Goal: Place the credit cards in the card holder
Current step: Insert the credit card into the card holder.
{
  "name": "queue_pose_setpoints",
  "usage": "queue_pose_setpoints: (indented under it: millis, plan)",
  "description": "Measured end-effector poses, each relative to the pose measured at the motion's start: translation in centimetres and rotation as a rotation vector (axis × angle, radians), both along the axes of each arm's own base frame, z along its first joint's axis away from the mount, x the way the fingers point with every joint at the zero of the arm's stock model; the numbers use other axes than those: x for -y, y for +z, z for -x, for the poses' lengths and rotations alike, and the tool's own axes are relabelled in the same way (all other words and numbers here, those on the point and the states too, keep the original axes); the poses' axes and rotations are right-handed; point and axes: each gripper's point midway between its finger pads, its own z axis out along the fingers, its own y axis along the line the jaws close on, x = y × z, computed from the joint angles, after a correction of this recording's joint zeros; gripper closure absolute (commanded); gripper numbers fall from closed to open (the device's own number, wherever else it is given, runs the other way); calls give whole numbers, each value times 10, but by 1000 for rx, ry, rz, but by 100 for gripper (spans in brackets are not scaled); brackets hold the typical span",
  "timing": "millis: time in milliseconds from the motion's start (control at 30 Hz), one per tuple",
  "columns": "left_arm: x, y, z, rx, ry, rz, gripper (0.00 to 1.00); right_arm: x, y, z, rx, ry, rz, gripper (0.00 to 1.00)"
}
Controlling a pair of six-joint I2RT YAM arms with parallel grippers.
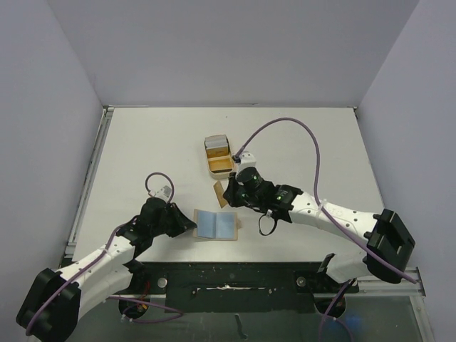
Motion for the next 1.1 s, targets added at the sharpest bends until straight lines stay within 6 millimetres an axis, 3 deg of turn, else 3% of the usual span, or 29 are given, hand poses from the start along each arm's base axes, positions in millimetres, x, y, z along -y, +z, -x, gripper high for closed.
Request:
queue_pose_setpoints:
  millis: [200, 367, 833, 1100]
  plan:
    - [-3, -6, 0, -18, 12, -20, 100, 4, -40, 29, -228, -92, -84, 100]
    - [-5, -13, 0, -43, 28, -35, 100, 0, -58, 44, -345, -128, -157, 100]
    - [-8, -19, 0, -69, 58, -46, 100, -3, -97, 48, -472, -170, -182, 100]
    - [-9, -22, 1, -77, 62, -50, 100, -7, -96, 48, -500, -172, -218, 100]
